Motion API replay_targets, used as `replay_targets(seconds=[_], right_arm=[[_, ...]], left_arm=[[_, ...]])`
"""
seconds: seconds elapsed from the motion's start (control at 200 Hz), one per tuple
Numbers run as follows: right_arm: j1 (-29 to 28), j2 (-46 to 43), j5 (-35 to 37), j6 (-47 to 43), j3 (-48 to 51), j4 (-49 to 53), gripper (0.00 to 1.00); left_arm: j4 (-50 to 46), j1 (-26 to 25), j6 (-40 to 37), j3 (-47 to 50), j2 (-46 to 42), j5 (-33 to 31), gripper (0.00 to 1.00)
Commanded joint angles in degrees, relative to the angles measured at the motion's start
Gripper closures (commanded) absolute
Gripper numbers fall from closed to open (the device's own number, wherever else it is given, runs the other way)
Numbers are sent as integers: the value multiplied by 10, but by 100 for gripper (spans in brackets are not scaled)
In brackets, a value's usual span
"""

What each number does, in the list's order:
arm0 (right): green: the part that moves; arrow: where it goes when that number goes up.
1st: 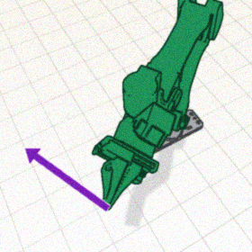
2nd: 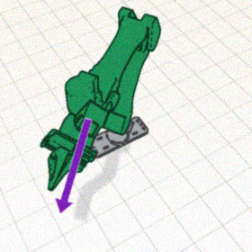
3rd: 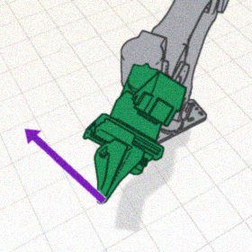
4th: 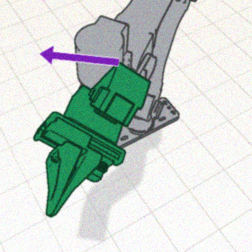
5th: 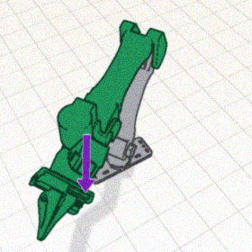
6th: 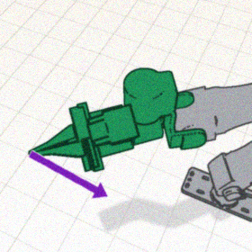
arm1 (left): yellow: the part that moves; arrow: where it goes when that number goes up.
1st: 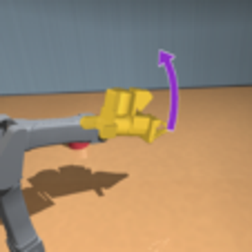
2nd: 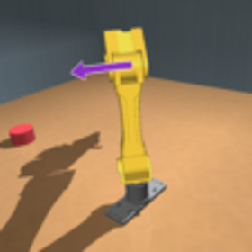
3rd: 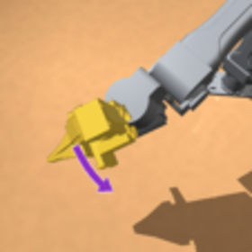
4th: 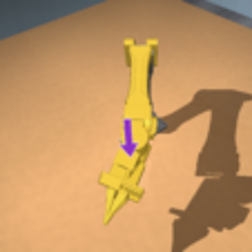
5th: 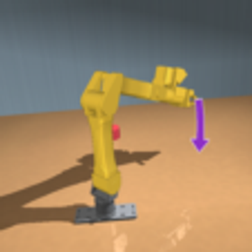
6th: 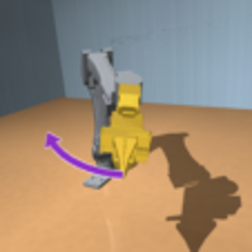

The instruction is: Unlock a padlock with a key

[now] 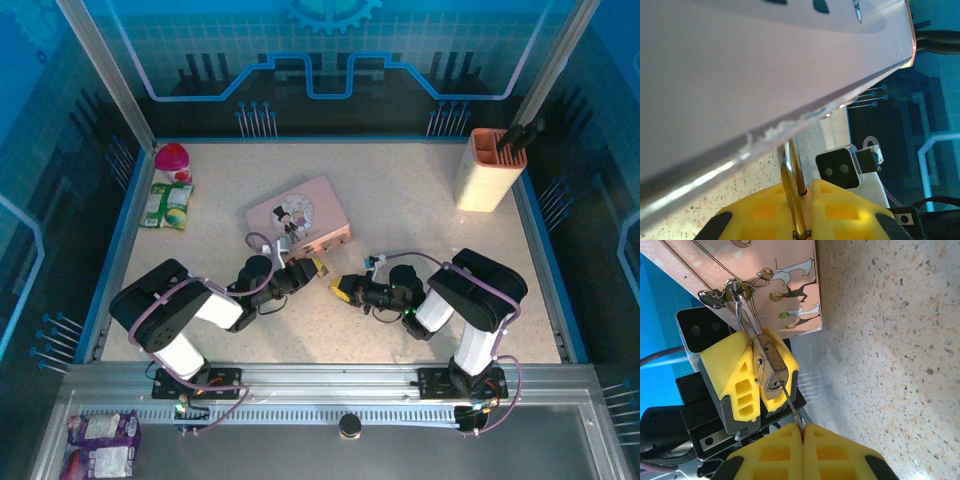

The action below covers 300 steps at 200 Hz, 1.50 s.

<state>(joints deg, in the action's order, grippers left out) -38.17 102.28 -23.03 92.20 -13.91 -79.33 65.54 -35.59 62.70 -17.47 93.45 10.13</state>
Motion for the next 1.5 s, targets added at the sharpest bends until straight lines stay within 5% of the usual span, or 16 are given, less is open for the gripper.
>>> replay_targets(seconds=[0.0,1.496], right_arm=[[8,-10,11,3,-14,-22,100],[-13,-30,40,2,7,-22,100]], left_arm=[[85,-10,7,-6,1,34,100],[66,-10,3,-11,-27,25,100]])
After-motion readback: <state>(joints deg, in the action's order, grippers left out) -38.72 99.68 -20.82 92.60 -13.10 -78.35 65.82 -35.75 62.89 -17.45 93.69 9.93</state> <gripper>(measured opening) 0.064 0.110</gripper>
